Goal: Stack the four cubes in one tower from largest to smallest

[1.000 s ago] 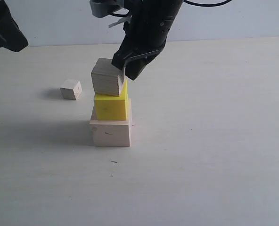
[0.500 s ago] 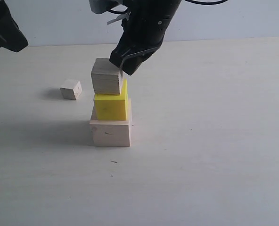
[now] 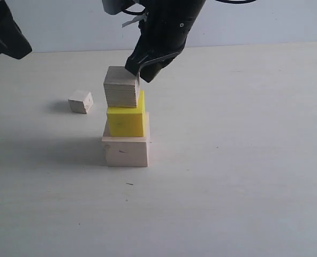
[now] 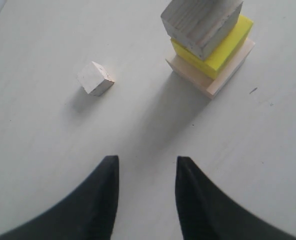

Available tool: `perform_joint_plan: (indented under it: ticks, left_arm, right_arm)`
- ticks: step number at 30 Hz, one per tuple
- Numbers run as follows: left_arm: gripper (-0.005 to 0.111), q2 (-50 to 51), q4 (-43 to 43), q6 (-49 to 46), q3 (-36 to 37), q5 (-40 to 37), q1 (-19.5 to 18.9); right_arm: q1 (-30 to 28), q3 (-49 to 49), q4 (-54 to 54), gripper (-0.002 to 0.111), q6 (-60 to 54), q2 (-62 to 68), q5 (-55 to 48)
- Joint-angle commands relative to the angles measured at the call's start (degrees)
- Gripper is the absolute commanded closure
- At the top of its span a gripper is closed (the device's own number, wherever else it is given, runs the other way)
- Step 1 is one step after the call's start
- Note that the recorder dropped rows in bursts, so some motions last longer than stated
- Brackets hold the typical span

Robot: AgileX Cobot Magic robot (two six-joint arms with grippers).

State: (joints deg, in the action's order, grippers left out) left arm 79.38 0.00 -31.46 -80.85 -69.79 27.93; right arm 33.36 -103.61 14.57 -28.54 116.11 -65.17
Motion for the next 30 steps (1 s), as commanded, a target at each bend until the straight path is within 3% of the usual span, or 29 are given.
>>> perform_joint_plan:
  ticks: [1,9,17,30]
  left_arm:
    - [0.069,-0.4,-0.5,0.4,0.2,0.5,0.1]
    - [0.069,-0.4,-0.6,0.4,0.2,0.3,0.1]
    - [0.069,-0.4,-0.6,0.4,0.2,0.7,0.1]
    - [0.069,3.5,0.0,0.4,3.8,4.2,0.1]
  right_arm:
    - [-0.1,0.2,2.0,0.108,-1.0,-0.3,0.6]
    - [-0.1,0.2,0.3,0.108,-1.4,-0.3,0.4]
    - [-0.1,0.2,-12.1,0.108,9.3,-3.3,-0.7]
    - [-0.8,3.8,-9.6,0.108,18.5,-5.3,0.5]
